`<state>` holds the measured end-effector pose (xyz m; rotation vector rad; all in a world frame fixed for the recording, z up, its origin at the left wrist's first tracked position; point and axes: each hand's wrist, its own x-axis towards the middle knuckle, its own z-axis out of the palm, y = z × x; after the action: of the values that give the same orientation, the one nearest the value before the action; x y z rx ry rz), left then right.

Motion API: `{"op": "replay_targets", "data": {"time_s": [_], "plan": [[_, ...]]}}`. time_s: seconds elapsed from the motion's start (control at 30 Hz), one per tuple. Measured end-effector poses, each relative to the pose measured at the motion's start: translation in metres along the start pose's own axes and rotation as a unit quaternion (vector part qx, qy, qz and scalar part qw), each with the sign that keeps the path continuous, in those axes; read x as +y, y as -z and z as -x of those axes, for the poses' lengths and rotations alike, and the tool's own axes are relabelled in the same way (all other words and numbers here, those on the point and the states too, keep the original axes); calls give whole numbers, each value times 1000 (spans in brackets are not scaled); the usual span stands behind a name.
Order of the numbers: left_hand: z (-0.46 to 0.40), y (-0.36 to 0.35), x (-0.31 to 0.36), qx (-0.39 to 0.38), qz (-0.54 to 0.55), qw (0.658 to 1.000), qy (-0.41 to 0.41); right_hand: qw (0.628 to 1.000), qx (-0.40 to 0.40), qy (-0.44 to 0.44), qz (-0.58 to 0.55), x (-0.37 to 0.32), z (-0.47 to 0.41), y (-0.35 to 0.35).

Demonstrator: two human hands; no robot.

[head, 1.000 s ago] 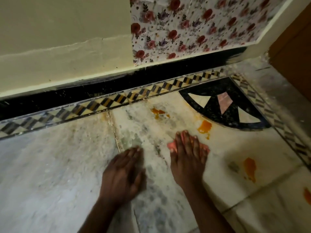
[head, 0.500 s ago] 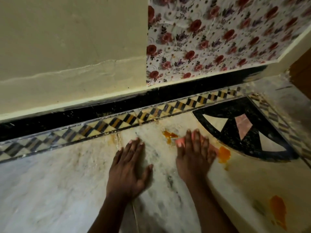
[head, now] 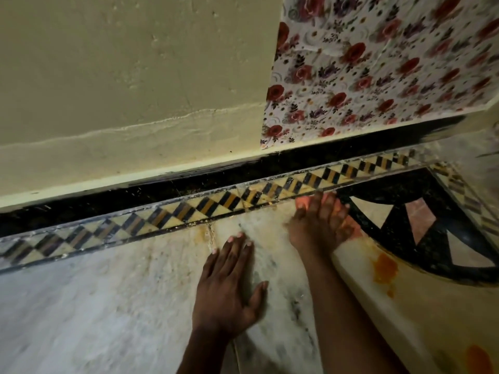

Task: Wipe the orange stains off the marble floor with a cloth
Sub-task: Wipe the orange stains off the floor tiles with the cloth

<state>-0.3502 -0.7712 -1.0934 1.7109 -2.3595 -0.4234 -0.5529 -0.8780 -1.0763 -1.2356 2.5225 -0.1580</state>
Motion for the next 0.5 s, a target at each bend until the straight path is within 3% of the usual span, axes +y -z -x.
{"op": "replay_targets", "data": {"time_s": [0.07,0.13,0.2,0.27,0.33,0.4,0.43,0.5], "plan": [[0,2,1,0,5,1000,5,998,-32,57,3,-38,-4,-2],[0,4,2,-3,11,1000,7,975,-48,210,50,-42,12,-13],[0,4,2,-6,12,1000,9,928,-27,363,75,-12,38,-17],[1,3,1,-5,14,1000,9,897,-6,431,94,34,40,-13],[1,2,1,-1,16,1000,10,939,33,329,94,66,19,-5],[0,2,1,3,16,1000,8,989,68,126,41,60,-8,3],[1,1,1,6,15,1000,7,997,68,43,14,42,-18,5],[1,-1,0,6,12,1000,5,998,56,-4,-20,-4,-30,4]]}}
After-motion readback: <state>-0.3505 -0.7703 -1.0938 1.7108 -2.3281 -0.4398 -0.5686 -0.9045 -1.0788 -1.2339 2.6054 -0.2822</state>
